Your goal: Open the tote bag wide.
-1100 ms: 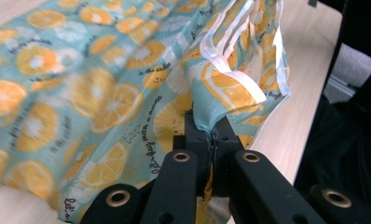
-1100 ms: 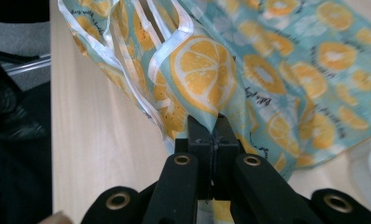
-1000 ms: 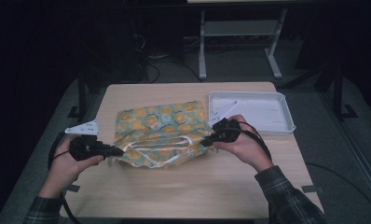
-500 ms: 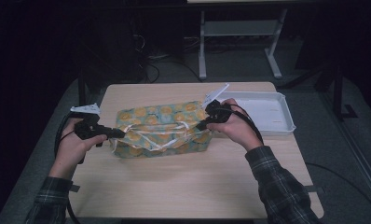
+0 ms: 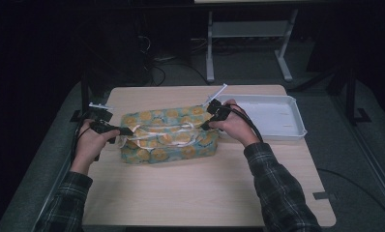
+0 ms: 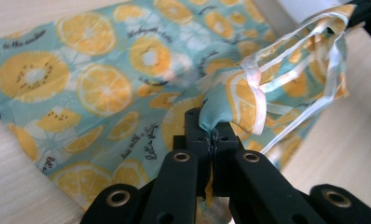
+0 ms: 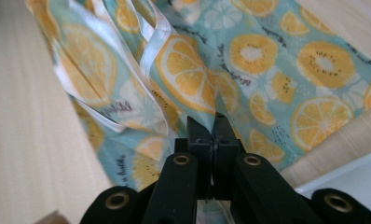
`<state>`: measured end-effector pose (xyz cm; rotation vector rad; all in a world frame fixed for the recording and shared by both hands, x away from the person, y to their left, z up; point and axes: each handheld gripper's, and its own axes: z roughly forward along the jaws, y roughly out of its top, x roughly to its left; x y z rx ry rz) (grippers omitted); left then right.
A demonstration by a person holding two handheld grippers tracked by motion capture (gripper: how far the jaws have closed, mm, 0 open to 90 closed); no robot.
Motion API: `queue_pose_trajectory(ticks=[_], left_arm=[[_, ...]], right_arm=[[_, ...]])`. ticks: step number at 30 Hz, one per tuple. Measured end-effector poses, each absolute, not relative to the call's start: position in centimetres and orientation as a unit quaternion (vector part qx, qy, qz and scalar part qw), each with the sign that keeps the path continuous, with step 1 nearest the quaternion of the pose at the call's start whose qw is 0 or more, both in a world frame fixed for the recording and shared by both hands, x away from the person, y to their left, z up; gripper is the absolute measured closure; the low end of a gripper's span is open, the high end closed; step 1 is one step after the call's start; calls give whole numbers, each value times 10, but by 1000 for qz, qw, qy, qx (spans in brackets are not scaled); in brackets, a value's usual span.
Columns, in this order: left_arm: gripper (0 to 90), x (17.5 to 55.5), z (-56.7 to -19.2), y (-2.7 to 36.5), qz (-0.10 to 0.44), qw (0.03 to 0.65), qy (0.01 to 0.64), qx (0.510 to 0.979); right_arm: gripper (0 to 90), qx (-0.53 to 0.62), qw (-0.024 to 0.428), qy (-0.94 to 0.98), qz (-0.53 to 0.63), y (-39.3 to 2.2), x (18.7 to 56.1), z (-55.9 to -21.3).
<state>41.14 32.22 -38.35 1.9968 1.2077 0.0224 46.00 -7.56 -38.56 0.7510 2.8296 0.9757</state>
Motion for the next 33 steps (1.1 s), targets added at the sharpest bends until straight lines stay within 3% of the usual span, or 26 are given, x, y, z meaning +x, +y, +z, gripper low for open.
queue_pose_trajectory(ticks=[14, 33], left_arm=[[890, 432, -421, 311, 15, 304, 504, 808], [890, 423, -437, 299, 11, 266, 476, 838]], right_arm=[[890, 249, 27, 928, 275, -63, 474, -419], [890, 238, 10, 931, 275, -67, 456, -439]])
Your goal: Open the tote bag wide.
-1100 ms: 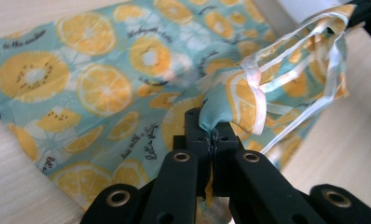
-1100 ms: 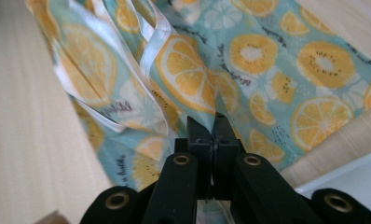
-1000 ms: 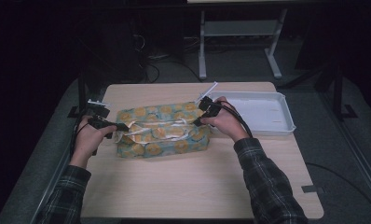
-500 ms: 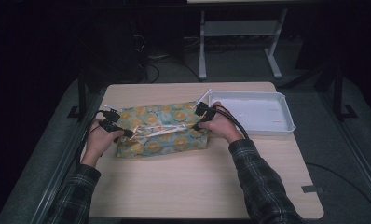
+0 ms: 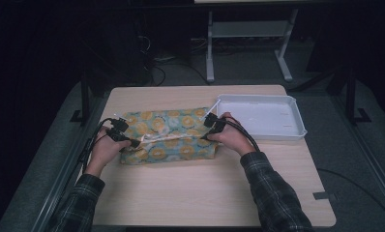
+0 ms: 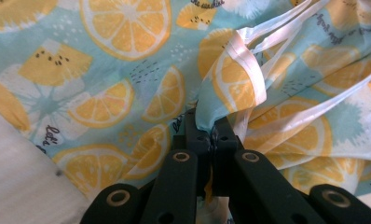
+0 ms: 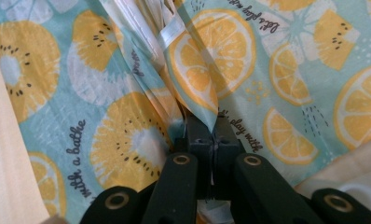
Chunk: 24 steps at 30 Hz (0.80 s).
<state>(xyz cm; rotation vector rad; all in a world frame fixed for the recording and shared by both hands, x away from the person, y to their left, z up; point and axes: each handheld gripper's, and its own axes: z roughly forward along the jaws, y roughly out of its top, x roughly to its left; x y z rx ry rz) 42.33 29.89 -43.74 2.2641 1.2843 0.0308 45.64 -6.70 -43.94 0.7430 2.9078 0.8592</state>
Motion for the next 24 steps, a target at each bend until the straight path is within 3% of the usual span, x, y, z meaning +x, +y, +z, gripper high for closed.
queue_pose_trajectory(ticks=[24], left_arm=[[885, 361, -432, 289, -29, 275, 417, 866]], right_arm=[[884, 182, 1, 946, 268, -83, 376, -441]])
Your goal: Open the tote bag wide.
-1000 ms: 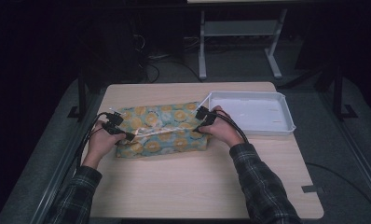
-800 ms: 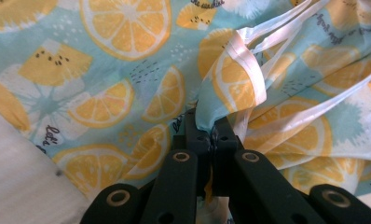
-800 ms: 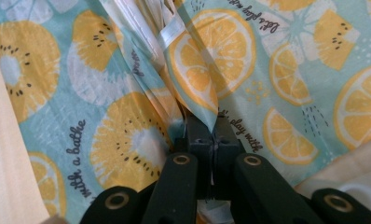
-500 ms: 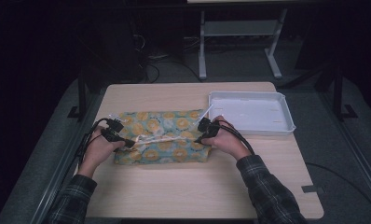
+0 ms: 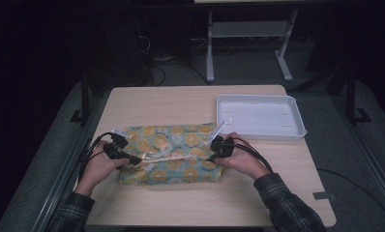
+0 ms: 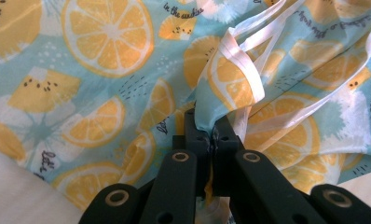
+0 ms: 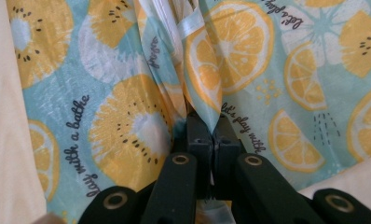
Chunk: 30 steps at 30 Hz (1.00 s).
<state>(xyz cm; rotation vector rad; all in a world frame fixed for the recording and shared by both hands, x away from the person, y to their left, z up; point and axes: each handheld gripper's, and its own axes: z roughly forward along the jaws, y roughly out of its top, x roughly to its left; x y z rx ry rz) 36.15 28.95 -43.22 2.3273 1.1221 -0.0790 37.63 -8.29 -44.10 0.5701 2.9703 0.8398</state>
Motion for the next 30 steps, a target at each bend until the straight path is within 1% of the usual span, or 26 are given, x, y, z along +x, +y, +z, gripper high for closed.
queue_pose_trajectory(ticks=[7, 14, 18, 19, 20, 21, 22, 23, 24, 25, 26, 27, 28, 29, 30], left_arm=[[877, 350, -435, 283, -34, 268, 398, 877], [864, 350, -435, 284, -28, 262, 397, 879], [866, 349, -434, 287, -30, 261, 399, 879], [854, 348, -434, 288, -30, 262, 399, 878], [843, 348, -434, 288, -30, 262, 399, 878], [823, 346, -433, 291, -32, 273, 404, 872], [803, 346, -433, 291, -32, 273, 404, 872], [775, 347, -430, 295, -28, 284, 405, 869], [753, 347, -430, 295, -28, 284, 405, 869], [729, 346, -426, 300, -28, 296, 407, 864], [709, 346, -426, 300, -28, 296, 407, 864], [682, 345, -422, 305, -24, 307, 414, 857], [663, 345, -422, 305, -24, 307, 414, 857], [635, 344, -417, 312, -18, 321, 416, 850], [617, 344, -417, 312, -18, 321, 416, 850]], right_arm=[[880, 180, -6, 947, 268, -89, 354, -441], [874, 170, -19, 949, 264, -83, 342, -443], [863, 168, -20, 948, 268, -82, 343, -443], [837, 171, -18, 947, 272, -83, 344, -442], [837, 171, -18, 947, 272, -83, 344, -442], [815, 176, -15, 943, 281, -85, 345, -438], [815, 176, -15, 943, 281, -85, 345, -438], [787, 184, -15, 937, 297, -89, 347, -433], [787, 184, -15, 937, 297, -89, 347, -433], [756, 187, -12, 932, 310, -95, 348, -429], [756, 187, -12, 932, 310, -95, 348, -429], [722, 195, -19, 925, 327, -100, 349, -425], [722, 195, -19, 925, 327, -100, 349, -425], [679, 200, -18, 921, 334, -105, 350, -421], [656, 202, -16, 920, 335, -108, 351, -419]])
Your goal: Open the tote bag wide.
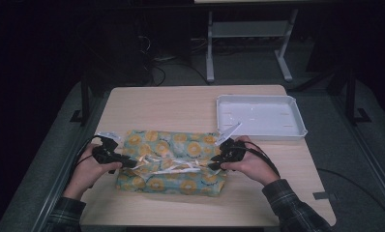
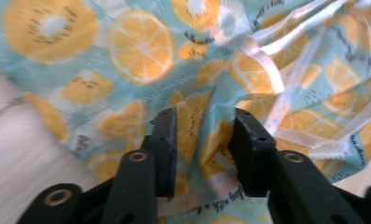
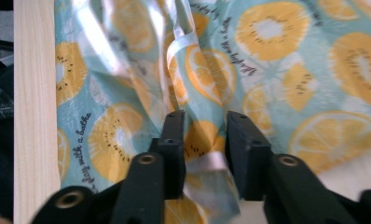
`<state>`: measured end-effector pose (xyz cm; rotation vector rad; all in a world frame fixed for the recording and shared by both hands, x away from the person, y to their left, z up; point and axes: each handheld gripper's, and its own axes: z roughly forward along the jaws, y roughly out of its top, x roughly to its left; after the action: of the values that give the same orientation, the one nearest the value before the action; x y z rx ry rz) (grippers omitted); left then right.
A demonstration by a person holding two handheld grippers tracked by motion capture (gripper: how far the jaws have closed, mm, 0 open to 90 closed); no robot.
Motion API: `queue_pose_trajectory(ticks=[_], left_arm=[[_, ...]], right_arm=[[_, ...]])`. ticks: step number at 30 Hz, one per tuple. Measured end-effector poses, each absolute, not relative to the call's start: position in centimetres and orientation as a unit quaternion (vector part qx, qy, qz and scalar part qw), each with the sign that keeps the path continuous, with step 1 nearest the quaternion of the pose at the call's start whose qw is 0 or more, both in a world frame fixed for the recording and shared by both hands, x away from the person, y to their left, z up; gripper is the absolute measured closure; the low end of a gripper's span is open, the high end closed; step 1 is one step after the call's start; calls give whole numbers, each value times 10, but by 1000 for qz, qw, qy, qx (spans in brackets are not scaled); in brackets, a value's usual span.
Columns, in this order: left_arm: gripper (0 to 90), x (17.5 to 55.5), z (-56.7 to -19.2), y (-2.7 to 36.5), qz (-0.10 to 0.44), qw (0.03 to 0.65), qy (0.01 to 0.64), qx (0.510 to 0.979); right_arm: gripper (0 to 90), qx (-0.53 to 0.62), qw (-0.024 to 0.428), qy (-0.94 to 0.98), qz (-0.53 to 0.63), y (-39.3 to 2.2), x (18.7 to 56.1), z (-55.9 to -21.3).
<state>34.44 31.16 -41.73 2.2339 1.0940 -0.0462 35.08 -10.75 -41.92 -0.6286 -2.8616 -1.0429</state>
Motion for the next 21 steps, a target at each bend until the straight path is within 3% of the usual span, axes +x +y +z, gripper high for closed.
queue_pose_trajectory(ticks=[7, 21], left_arm=[[489, 343, -402, 331, -1, 348, 423, 837], [434, 348, -380, 350, 24, 369, 416, 831]], right_arm=[[561, -216, 19, -907, -361, -121, 351, -403], [526, -212, -8, -902, -375, -130, 349, -382]])
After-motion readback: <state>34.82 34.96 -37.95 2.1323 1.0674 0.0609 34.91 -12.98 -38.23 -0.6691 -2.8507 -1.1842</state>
